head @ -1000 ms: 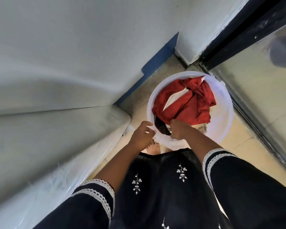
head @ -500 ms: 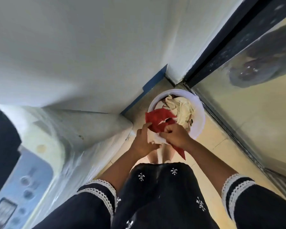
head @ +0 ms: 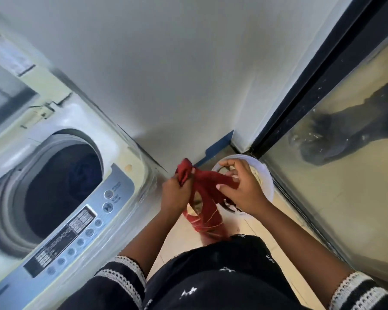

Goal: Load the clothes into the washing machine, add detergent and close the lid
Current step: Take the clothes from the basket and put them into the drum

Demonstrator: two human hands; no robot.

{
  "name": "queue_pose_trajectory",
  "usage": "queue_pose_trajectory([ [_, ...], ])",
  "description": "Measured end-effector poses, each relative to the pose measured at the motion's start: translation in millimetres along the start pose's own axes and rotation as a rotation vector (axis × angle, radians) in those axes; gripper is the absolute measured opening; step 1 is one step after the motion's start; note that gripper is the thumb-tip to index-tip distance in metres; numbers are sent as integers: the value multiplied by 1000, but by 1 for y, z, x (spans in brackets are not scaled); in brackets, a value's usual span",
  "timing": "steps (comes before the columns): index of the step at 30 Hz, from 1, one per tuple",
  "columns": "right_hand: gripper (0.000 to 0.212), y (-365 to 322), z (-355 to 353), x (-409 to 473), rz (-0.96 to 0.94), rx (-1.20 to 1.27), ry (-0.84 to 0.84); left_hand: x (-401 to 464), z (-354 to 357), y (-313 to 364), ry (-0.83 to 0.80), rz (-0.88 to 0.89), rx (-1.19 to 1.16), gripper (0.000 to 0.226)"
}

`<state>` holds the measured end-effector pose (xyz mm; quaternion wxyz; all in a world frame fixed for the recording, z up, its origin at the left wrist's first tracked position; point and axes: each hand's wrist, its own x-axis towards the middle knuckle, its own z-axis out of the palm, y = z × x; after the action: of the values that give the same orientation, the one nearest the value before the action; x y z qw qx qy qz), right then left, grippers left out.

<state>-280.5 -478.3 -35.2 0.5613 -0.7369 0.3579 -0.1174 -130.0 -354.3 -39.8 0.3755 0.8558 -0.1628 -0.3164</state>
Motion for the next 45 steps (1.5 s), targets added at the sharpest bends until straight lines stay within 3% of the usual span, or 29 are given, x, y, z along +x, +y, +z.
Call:
queue_pose_trajectory([
  [2,75,2,-2,-11,-17,-146,-112,-5,-12,8,21,-150,-275,45],
  [5,103,3,9,-27,0,-384,-209,-20,-24,20,-114,-272,-769,37],
  [6,98,2,14,-30,-13,-389,-181,-24,-26,24,-154,-278,-859,35],
  [8,65,-1,19,-31,-53,-328,-99,-31,-27,27,-179,-275,-915,29],
  [10,44,-5,18,-31,-63,-398,-69,-35,-27,26,-166,-275,-847,27],
  [12,50,-5,12,-30,-62,-572,-67,-35,-29,22,-161,-271,-712,35],
  [14,55,-5,2,-29,-32,-739,-75,-35,-31,19,-129,-195,-505,62],
  [18,66,-21,-22,-25,84,-994,-114,-44,-29,23,-6,303,25,96],
  [21,59,-42,-28,-23,-106,-1086,-140,-50,-19,30,-286,518,129,106],
  [23,48,-56,-26,-20,-279,-981,-86,-56,-3,34,-420,518,147,113],
  [24,42,-60,-24,-21,-348,-864,-27,-60,5,37,-407,498,139,111],
  [28,29,-56,-14,-27,-377,-208,263,-60,12,47,-82,453,55,61],
  [31,35,-45,-8,-28,-295,-79,373,-50,7,53,-80,218,-378,47],
  [35,56,-37,2,-32,-174,-59,237,-52,10,61,-106,-13,-766,33],
  [37,61,-38,0,-34,-75,162,120,-52,12,65,-88,-64,-863,26],
  [40,47,-42,-12,-37,59,469,-20,-48,15,72,-110,-117,-991,24],
  [45,57,-49,-32,-34,320,945,-167,-51,15,93,-234,-161,-857,26],
])
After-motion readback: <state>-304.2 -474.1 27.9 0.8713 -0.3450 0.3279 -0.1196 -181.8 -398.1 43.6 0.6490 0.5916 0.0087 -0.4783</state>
